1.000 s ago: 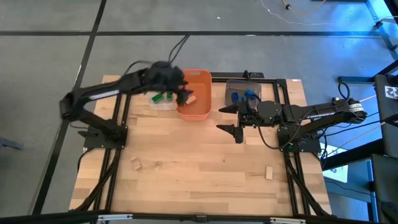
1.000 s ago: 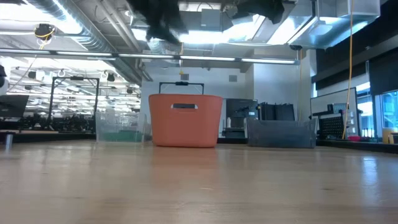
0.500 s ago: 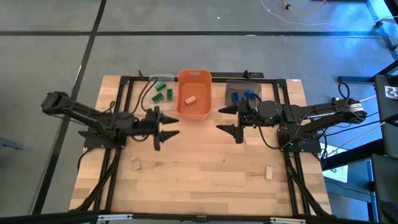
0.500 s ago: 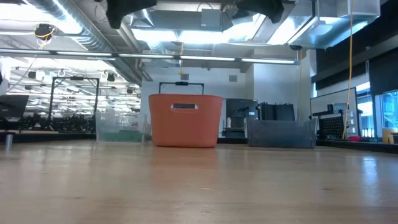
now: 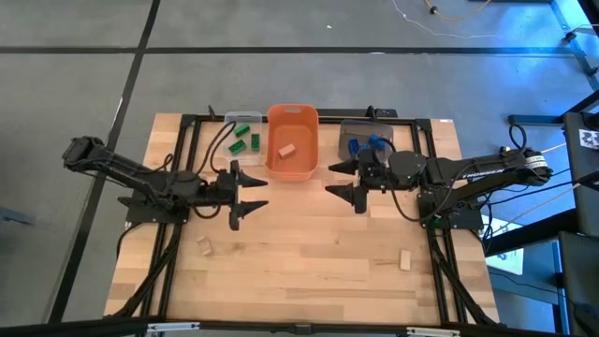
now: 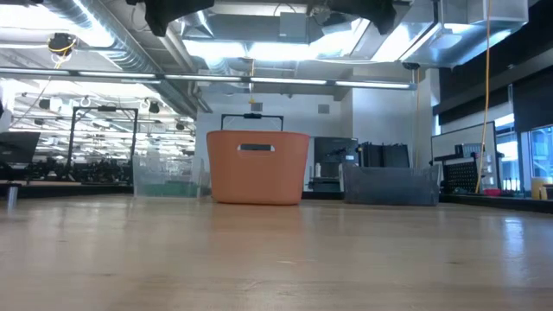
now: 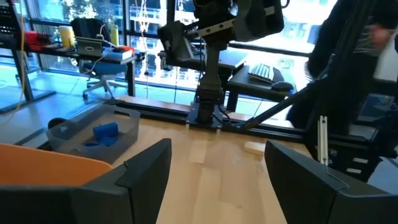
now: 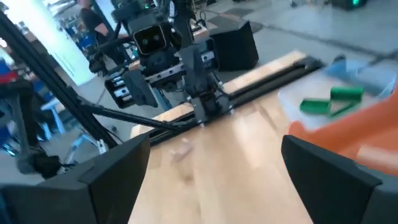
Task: Sort & place blocks by color
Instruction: Put the right brown block into the orange bin
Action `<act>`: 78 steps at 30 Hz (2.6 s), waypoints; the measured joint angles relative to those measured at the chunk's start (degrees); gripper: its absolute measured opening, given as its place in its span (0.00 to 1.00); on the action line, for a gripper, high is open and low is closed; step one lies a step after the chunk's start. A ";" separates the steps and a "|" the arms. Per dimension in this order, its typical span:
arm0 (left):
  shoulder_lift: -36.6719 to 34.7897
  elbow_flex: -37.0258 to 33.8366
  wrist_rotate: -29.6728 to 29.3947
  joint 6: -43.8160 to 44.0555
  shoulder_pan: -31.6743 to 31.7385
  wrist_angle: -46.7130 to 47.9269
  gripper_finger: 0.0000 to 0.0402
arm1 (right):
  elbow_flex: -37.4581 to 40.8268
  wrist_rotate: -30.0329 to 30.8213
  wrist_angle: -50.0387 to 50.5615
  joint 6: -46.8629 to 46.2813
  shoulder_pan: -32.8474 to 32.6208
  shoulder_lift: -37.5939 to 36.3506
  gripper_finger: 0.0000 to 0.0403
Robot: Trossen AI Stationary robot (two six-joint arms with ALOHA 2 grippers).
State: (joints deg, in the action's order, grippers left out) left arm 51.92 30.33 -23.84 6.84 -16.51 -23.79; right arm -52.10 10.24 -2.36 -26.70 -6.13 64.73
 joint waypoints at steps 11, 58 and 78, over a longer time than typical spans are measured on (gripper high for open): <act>0.02 0.00 -1.35 0.14 -0.02 0.04 0.63 | -0.02 -7.86 15.76 -19.35 0.00 0.00 0.90; 0.04 0.02 -2.75 0.51 -0.02 -2.64 0.63 | 15.55 -19.27 40.41 -104.95 -38.77 19.46 0.90; 0.05 0.02 -4.24 3.55 -0.02 -2.89 0.62 | 14.67 -13.78 35.36 -92.12 -36.58 18.48 0.31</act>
State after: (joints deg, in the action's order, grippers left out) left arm 51.97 30.35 -28.08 10.39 -16.53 -26.68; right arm -37.43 -3.54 33.00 -118.82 -42.71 83.21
